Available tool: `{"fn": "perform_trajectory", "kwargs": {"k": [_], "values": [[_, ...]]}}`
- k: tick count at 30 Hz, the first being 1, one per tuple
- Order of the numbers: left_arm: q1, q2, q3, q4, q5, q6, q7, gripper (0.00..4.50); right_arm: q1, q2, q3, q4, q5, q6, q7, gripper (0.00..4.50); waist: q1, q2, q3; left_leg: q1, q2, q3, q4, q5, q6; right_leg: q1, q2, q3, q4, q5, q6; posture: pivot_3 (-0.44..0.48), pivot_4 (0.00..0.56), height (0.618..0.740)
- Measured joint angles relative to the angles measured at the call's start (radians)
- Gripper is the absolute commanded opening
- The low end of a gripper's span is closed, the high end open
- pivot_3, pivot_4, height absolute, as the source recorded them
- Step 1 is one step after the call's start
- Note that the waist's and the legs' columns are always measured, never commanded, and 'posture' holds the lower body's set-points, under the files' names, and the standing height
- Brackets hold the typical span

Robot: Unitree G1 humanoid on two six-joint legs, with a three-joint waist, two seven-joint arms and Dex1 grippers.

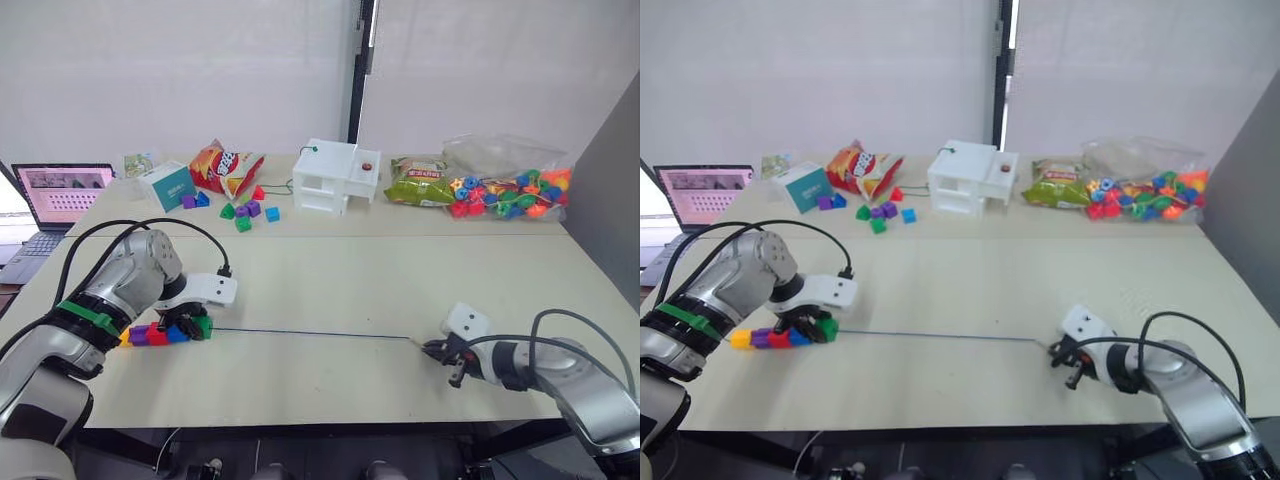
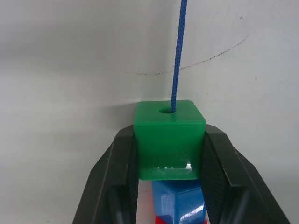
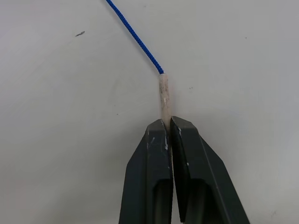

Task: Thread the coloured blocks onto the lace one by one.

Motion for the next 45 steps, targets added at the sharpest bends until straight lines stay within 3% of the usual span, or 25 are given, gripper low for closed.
{"fn": "perform_trajectory", "kwargs": {"k": [4, 8, 10, 17, 21, 24, 26, 30, 32, 37, 42, 45], "values": [[0.028, 0.003, 0.023, -0.049, 0.013, 0.038, -0.008, 1.19, -0.036, 0.014, 0.052, 0.013, -0.023, 0.002, -0.003, 0.00, -0.001, 0.000, -0.002, 0.001, 0.000, 0.000, 0.000, 0.000, 0.000, 0.001, 0.000, 0.000, 0.000, 0.000, 0.000, 0.000, 0.150, 0.740], [0.062, 0.012, 0.044, -0.068, 0.035, -0.026, 0.008, 1.19, -0.079, 0.065, 0.094, 0.074, -0.059, -0.028, -0.008, 0.00, -0.007, -0.007, -0.007, 0.010, 0.001, 0.000, -0.004, 0.000, 0.000, 0.009, 0.000, 0.000, -0.002, 0.000, -0.001, 0.000, 0.150, 0.740], [0.078, 0.011, 0.057, -0.065, 0.035, -0.053, 0.021, 2.24, -0.084, 0.079, 0.104, 0.097, -0.078, -0.056, -0.009, 0.69, -0.007, -0.009, -0.008, 0.019, 0.000, 0.000, -0.011, 0.000, 0.000, 0.016, -0.001, 0.000, -0.006, -0.001, -0.001, 0.000, 0.150, 0.740], [0.151, 0.026, 0.142, -0.101, -0.021, -0.109, 0.018, 4.49, -0.069, 0.081, 0.051, 0.107, -0.076, -0.069, -0.019, 2.98, 0.005, -0.009, -0.014, 0.016, 0.000, 0.000, -0.012, 0.000, 0.000, 0.014, -0.003, 0.000, -0.006, -0.001, -0.001, 0.000, 0.150, 0.740], [0.203, 0.055, 0.250, -0.133, -0.101, -0.121, 0.055, 4.50, 0.005, 0.063, -0.028, 0.016, -0.024, -0.022, -0.011, 4.38, 0.013, -0.010, -0.014, 0.001, -0.001, -0.001, -0.011, 0.000, -0.001, -0.001, -0.004, -0.001, -0.003, -0.001, -0.001, 0.000, 0.150, 0.740], [0.266, 0.111, 0.402, -0.173, -0.229, -0.114, 0.054, 4.50, 0.051, 0.062, -0.117, -0.032, 0.042, 0.022, -0.006, 4.45, 0.012, -0.010, -0.014, -0.015, -0.002, -0.001, -0.007, 0.001, -0.002, -0.018, -0.005, 0.000, 0.001, -0.001, -0.001, 0.000, 0.150, 0.740], [0.334, 0.117, 0.524, -0.221, -0.329, -0.085, 0.066, 4.50, 0.080, 0.061, -0.205, -0.059, 0.081, 0.041, -0.007, 4.45, 0.012, -0.009, -0.013, -0.016, -0.002, -0.001, -0.007, 0.001, -0.002, -0.017, -0.005, 0.000, 0.000, 0.000, 0.000, 0.000, 0.150, 0.740], [0.496, 0.068, 0.725, -0.316, -0.492, 0.022, 0.148, 4.50, 0.139, 0.066, -0.333, -0.091, 0.153, 0.073, -0.008, 4.45, 0.014, -0.010, -0.013, -0.016, -0.002, -0.001, -0.007, 0.001, -0.002, -0.016, -0.006, -0.001, -0.002, 0.000, 0.001, 0.000, 0.150, 0.740], [0.651, 0.023, 0.851, -0.374, -0.558, 0.072, 0.210, 4.50, 0.207, 0.089, -0.407, -0.103, 0.189, 0.072, -0.009, 4.45, 0.014, -0.009, -0.013, -0.013, -0.002, -0.001, -0.008, 0.001, -0.001, -0.015, -0.007, 0.000, -0.002, 0.000, 0.001, 0.000, 0.150, 0.740], [0.967, -0.118, 1.089, -0.454, -0.649, 0.084, 0.332, 4.50, 0.357, 0.158, -0.541, -0.096, 0.206, 0.011, -0.033, 4.45, 0.016, -0.010, -0.013, -0.011, -0.001, -0.001, -0.010, 0.001, -0.003, -0.014, -0.009, 0.000, -0.002, 0.000, 0.000, 0.000, 0.150, 0.740], [1.108, -0.146, 1.245, -0.415, -0.696, 0.035, 0.365, 4.50, 0.449, 0.207, -0.596, -0.036, 0.204, -0.110, -0.032, 4.45, 0.028, -0.007, -0.012, 0.008, -0.001, -0.001, -0.016, 0.001, -0.003, 0.002, -0.022, -0.003, -0.015, -0.002, -0.001, 0.000, 0.150, 0.740], [1.156, -0.160, 1.280, -0.312, -0.707, -0.003, 0.375, 4.50, 0.500, 0.219, -0.613, 0.048, 0.193, -0.206, -0.019, 4.45, 0.032, -0.006, -0.012, 0.010, -0.001, -0.001, -0.018, 0.001, -0.003, 0.006, -0.023, -0.003, -0.021, -0.004, -0.001, 0.000, 0.150, 0.740]]}}
